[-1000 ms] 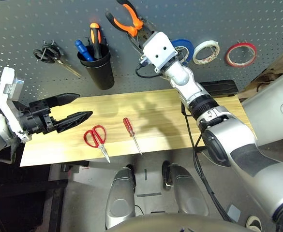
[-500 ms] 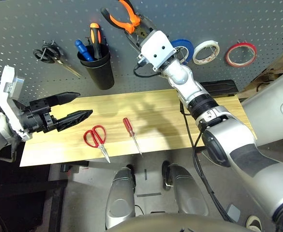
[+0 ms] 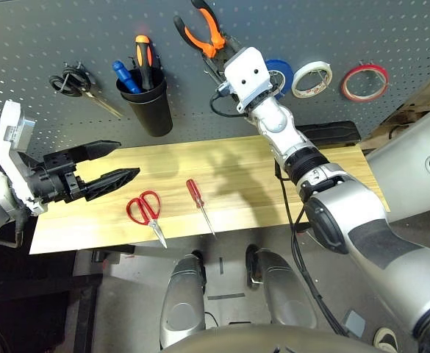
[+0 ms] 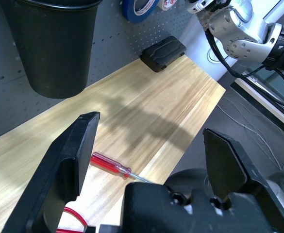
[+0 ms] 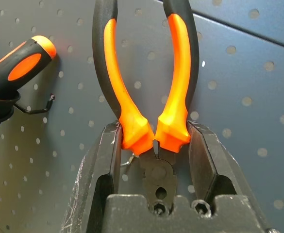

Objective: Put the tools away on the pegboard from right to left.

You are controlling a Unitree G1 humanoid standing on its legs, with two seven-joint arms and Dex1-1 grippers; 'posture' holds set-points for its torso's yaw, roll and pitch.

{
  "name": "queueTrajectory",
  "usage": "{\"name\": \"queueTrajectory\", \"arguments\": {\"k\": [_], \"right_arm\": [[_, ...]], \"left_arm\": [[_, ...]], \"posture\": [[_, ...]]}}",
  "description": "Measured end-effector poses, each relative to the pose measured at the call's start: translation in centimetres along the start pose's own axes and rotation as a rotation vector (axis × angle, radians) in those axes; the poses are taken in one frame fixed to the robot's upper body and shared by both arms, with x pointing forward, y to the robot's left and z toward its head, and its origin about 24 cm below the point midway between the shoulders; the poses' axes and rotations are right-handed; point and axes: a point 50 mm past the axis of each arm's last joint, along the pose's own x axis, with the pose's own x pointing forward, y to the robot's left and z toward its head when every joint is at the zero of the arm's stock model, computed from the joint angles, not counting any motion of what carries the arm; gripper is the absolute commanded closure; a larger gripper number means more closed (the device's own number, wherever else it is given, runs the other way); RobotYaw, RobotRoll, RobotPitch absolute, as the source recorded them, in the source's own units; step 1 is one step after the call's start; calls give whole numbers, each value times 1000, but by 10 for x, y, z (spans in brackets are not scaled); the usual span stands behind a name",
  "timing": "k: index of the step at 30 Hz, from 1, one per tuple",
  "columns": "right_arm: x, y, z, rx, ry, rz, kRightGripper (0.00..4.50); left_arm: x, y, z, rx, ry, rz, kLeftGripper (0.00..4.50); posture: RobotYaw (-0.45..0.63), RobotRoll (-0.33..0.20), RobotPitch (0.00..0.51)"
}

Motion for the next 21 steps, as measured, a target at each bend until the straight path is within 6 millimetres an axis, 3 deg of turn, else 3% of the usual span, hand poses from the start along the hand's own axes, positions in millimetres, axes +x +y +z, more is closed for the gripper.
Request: {"name": "queueTrajectory", "arguments": {"k": [7, 11, 16, 21], "right_arm": [[0, 1, 3, -98, -25, 19, 2402], [6, 11, 15, -166, -94, 51, 2402], [13, 25, 29, -164, -172, 65, 2402], [13, 26, 30, -160, -177, 55, 2402]], "left_arm": [[1, -2, 1, 10, 1, -5, 0], [1, -2, 1, 11, 0, 0, 0], [2, -1, 3, 17, -5, -3, 0], [3, -1, 4, 18, -6, -5, 0]], "posture": [[150, 0, 225], [142, 0, 225], [142, 0, 221], [143, 0, 219]]}}
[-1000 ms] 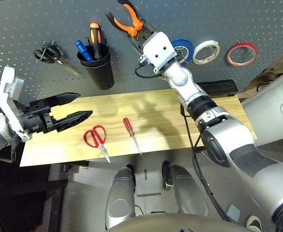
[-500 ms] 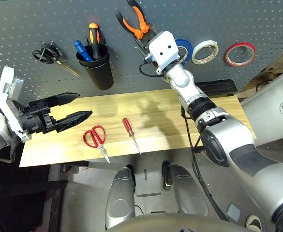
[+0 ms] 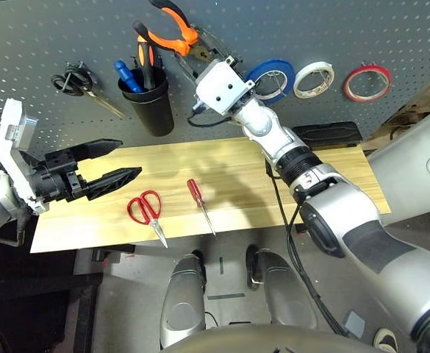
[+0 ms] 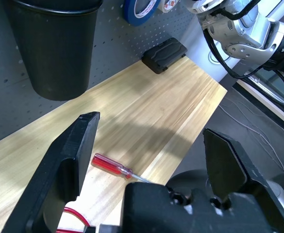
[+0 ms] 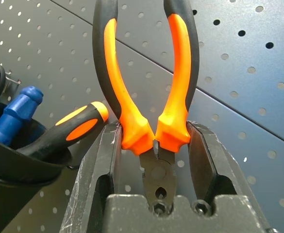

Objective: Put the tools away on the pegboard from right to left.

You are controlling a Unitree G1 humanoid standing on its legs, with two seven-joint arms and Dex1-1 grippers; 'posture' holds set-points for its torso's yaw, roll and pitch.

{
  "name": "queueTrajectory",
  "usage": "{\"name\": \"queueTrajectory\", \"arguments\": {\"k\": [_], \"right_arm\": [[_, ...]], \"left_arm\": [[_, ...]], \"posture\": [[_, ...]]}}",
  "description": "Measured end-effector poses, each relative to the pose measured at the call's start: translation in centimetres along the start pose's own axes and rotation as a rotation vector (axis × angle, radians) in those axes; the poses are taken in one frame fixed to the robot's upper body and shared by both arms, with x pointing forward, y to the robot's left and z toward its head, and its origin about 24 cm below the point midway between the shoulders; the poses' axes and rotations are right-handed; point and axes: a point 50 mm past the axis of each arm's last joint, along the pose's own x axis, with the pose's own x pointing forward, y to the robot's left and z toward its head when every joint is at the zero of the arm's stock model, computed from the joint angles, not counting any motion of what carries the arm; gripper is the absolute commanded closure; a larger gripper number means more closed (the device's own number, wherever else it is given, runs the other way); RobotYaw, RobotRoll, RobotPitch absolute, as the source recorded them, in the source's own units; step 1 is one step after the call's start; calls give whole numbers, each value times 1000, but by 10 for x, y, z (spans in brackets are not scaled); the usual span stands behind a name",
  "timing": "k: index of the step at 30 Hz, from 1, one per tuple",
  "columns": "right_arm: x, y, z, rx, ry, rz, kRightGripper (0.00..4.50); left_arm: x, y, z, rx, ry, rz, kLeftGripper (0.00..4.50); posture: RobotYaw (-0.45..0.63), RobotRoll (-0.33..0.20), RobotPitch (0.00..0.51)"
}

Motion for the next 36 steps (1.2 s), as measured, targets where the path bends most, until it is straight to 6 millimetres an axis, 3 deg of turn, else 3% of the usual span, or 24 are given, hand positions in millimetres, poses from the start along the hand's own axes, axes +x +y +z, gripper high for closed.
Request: {"name": "queueTrajectory", "arguments": {"k": [9, 36], "right_arm": [[6, -5, 3, -8, -8, -29, 2402], [-10, 0, -24, 162, 165, -96, 2402]], "left_arm": [[1, 0, 1, 4, -3, -2, 0], [0, 0, 3, 2, 7, -2, 0]], "posture": [[148, 0, 215], [168, 0, 207]]}}
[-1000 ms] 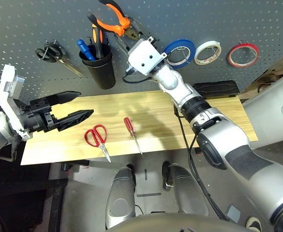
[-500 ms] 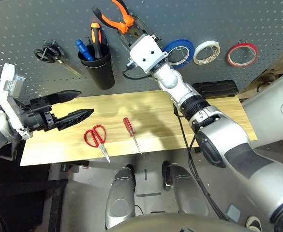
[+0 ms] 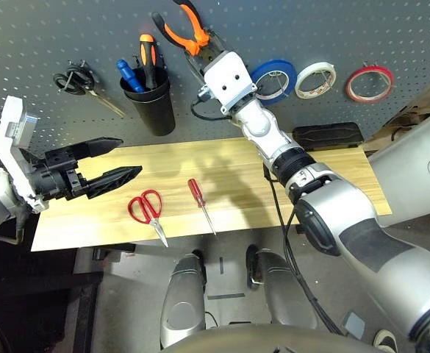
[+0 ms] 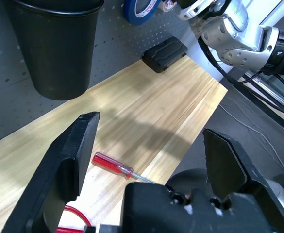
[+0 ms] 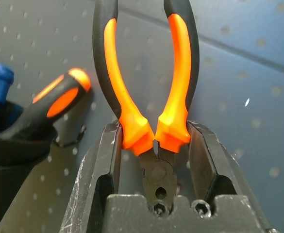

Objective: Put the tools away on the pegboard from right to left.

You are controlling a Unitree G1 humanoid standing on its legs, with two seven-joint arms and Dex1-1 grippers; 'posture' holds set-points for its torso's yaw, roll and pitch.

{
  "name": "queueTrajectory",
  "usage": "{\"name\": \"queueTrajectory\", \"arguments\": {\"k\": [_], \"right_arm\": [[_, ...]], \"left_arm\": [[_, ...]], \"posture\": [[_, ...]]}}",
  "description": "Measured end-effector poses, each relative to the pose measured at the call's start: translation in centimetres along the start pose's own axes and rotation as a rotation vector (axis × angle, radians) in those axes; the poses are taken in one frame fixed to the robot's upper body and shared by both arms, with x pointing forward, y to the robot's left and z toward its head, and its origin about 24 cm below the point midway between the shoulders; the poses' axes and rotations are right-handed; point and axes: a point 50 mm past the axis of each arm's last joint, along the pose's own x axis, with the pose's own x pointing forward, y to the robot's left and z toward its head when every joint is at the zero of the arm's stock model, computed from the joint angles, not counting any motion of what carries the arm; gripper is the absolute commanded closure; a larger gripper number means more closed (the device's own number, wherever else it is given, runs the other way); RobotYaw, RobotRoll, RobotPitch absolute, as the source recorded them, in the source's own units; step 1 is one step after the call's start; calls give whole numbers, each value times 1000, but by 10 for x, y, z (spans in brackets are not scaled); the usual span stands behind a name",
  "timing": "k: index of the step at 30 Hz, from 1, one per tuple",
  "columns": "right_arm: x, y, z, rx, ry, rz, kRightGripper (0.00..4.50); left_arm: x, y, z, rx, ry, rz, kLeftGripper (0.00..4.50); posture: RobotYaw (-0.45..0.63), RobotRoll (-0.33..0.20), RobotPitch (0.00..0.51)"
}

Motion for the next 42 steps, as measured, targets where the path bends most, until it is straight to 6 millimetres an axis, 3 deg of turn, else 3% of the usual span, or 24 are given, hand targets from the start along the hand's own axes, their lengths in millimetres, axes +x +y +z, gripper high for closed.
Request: {"name": "queueTrajectory", "arguments": {"k": [8, 15, 19, 25, 29, 33, 36, 42], "right_arm": [[-4, -3, -6, 15, 33, -14, 2402], [-18, -8, -15, 1, 43, -18, 70], [-23, -22, -10, -15, -18, -16, 25], [-32, -58, 22, -6, -134, 23, 25], [-54, -80, 37, 70, -59, 114, 25], [-80, -87, 38, 174, 90, 268, 25], [-104, -82, 27, 254, 217, 371, 25], [-180, -61, -9, 358, 492, 566, 25]], "left_arm": [[1, 0, 2, 7, -6, -1, 0], [6, -1, -1, 2, -14, -19, 0], [13, -2, -6, -13, -31, -40, 0], [24, -3, -14, -41, -66, -57, 0], [28, -3, -21, -65, -74, -53, 0], [36, -4, -27, -69, -72, -61, 0], [45, -5, -34, -83, -62, -47, 0], [82, -17, -70, -147, 13, 82, 0]], "posture": [[158, 0, 206], [122, 0, 218], [101, 0, 227], [68, 0, 229], [48, 0, 224], [28, 0, 219], [21, 0, 219], [4, 0, 232]]}}
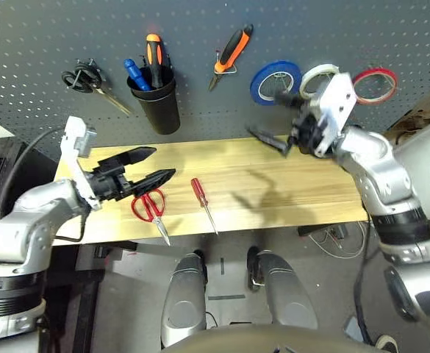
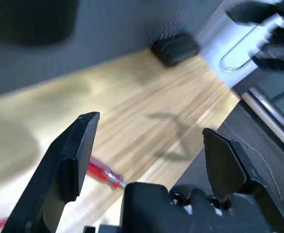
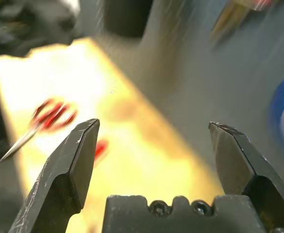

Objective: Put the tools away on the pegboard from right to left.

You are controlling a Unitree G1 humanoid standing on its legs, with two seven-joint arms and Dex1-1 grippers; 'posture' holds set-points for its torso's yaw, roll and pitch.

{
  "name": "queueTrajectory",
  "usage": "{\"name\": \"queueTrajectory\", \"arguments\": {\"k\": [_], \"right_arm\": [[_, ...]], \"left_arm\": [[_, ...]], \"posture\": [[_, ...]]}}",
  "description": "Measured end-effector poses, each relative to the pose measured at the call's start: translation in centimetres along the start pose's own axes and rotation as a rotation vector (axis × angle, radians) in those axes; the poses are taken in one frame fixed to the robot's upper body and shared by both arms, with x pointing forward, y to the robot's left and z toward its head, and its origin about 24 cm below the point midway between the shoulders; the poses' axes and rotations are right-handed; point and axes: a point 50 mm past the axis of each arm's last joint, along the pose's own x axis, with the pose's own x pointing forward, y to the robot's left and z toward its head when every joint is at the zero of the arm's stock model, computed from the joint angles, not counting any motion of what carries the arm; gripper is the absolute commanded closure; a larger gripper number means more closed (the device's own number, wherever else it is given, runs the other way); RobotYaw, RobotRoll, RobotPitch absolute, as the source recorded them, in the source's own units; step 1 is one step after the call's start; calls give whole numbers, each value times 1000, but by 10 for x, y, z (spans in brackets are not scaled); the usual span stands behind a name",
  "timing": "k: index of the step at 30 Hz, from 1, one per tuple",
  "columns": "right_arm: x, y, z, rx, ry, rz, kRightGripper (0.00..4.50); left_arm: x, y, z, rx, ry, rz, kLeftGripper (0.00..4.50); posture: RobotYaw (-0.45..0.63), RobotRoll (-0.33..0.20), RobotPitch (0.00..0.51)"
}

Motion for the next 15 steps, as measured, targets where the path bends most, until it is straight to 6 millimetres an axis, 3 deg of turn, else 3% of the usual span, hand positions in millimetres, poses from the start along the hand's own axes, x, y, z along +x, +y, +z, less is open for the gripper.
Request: {"name": "queueTrajectory", "arguments": {"k": [5, 9, 15], "right_arm": [[-14, 8, -17, -40, 79, 45, 25], [-18, 13, -24, -101, 115, 103, 25], [-22, 20, -33, -126, 144, 136, 25]], "left_arm": [[21, -9, -23, -50, 97, 121, 0], [44, -15, -52, -162, 244, 246, 0], [70, -10, -68, -206, 314, 406, 0]], "posture": [[-32, 0, 255], [-48, 0, 269], [-94, 0, 299]]}}
